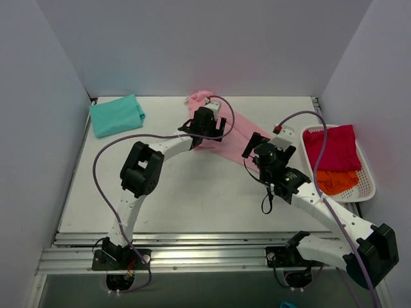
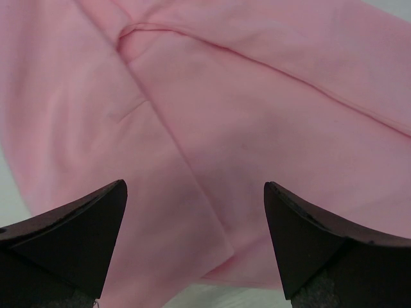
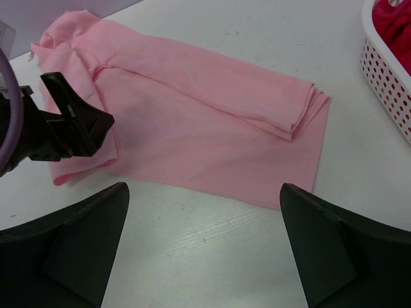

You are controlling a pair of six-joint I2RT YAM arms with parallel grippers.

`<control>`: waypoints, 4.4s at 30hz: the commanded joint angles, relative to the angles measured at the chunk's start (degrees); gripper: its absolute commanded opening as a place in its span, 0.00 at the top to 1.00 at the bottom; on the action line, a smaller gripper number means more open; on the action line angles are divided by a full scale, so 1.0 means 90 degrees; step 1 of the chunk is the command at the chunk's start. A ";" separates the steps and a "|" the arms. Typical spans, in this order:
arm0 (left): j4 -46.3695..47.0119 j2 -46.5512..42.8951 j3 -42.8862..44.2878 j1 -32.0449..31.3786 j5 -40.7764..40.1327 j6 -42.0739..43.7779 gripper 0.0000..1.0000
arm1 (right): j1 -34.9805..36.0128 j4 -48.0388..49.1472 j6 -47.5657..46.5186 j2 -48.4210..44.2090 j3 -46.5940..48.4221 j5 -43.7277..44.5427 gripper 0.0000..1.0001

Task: Fold and stack the t-shirts
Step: Flatten the tshirt out

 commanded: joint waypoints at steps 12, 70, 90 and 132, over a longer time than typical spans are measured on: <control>-0.1586 0.1277 0.2567 -0.0363 -0.1445 -0.0088 0.03 | 0.0037 -0.0086 -0.0049 -0.0255 0.0040 0.0269 0.00; -0.2603 0.1494 0.3439 -0.0060 -0.1631 -0.1055 0.98 | 0.0037 -0.0086 -0.0040 -0.0148 -0.0048 0.0269 0.00; -0.0532 -0.4261 -0.4336 0.1785 -0.2053 -0.2782 0.98 | 0.0261 -0.0613 0.0633 0.1042 0.0392 -0.0375 0.00; -0.0171 -0.7767 -0.8233 -0.0119 -0.2979 -0.4629 0.06 | 0.0798 0.0139 0.2246 0.0213 -0.1884 -0.0864 0.00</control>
